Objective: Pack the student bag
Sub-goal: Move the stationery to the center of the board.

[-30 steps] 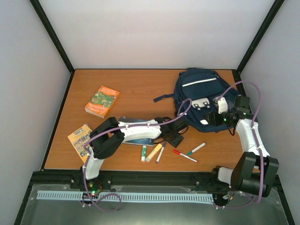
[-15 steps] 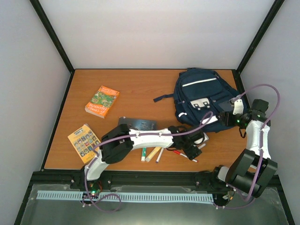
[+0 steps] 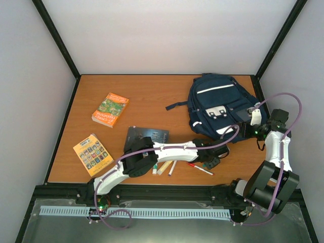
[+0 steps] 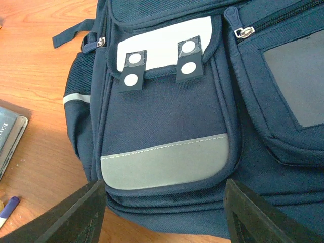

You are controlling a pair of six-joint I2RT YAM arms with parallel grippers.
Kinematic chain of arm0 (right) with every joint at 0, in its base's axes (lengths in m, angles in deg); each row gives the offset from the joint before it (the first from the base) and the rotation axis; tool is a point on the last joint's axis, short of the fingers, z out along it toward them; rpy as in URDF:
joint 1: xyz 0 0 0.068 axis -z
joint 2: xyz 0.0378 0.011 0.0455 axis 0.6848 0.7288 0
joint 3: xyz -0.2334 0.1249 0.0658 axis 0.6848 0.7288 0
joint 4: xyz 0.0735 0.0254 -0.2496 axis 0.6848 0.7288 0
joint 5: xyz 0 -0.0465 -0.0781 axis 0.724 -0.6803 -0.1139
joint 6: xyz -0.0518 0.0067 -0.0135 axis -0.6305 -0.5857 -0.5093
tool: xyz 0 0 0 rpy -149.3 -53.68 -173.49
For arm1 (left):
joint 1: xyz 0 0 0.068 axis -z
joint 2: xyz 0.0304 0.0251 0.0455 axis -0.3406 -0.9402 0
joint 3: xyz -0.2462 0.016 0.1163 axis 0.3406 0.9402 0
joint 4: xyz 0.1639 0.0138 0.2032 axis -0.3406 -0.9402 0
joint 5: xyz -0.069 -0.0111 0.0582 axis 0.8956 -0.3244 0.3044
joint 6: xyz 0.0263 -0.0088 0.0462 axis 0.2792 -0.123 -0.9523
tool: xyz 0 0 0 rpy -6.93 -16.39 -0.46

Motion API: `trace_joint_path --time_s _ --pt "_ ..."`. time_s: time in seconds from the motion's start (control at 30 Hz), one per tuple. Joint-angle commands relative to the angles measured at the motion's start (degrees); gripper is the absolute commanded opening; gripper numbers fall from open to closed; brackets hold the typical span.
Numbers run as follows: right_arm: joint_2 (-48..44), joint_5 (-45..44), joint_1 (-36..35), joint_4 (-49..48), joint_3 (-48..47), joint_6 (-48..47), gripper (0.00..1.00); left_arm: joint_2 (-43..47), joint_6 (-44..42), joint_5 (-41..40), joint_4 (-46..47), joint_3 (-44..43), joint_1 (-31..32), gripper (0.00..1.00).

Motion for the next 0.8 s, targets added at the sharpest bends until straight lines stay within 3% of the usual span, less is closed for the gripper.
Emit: trace_joint_path --time_s 0.0,0.07,0.27,0.6,0.77 --pt "-0.61 1.53 0.45 -0.92 0.61 -0.48 0.66 -3.03 -0.92 -2.67 -3.75 -4.37 0.13 0.34" --pt "-0.53 1.53 0.45 -0.92 0.63 -0.46 0.66 -3.47 -1.02 -2.85 -4.35 -4.92 0.14 0.26" --pt "-0.34 1.68 0.45 -0.80 0.63 -0.62 0.66 -1.98 0.90 -7.00 -6.63 -2.57 -0.49 0.20" --pt "0.29 2.28 0.45 -0.66 0.52 -1.01 0.65 13.84 10.71 -5.62 -1.68 20.45 -10.56 0.15" --pt "0.55 2.66 0.45 -0.48 0.30 -1.24 0.65 16.75 14.10 -6.75 -0.77 26.53 -13.68 0.15"
